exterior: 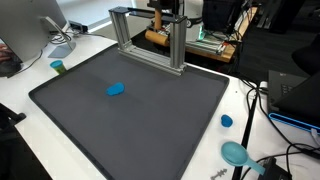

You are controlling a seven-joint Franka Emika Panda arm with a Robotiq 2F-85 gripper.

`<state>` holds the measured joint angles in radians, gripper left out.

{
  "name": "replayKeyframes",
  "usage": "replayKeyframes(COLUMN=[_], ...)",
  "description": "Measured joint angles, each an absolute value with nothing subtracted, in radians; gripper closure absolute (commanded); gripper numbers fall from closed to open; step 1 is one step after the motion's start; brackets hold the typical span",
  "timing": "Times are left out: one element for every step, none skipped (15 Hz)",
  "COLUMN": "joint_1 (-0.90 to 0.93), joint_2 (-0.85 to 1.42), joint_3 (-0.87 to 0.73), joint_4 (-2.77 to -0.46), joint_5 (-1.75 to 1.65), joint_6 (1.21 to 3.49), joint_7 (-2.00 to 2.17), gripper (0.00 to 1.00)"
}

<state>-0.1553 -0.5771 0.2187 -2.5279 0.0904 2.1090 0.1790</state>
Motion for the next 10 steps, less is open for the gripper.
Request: replayKeyframes(joint_1=[-0.141,-0.133,-0.128,-0.126,-0.126,-0.125,-0.125,-0.125,-0.124,-0.122], joint_2=[-0.576,-0.568,-0.554,-0.537,-0.519,-0.5,-0.483,-0.467,-0.454,-0.446], joint_3=[0.206,0.19,0.173,0.152,0.134,0.118,0.103,0.09,0.078,0.07], joint_4=[-2.533,-2.535,-2.535,-2.535,-2.533,-2.528,-2.52,-2.513,-2.508,-2.508], joint_5=[0.083,0.077,0.073,0.071,0.069,0.064,0.053,0.042,0.03,0.019], joint_6=[2.11,2.118,2.13,2.145,2.159,2.167,2.168,2.16,2.149,2.139], joint_7=[0.185,0.187,0.186,0.184,0.181,0.177,0.171,0.156,0.138,0.119], gripper=[0.78,0.78,0.78,0.78,0.78,0.78,0.78,0.78,0.78,0.78])
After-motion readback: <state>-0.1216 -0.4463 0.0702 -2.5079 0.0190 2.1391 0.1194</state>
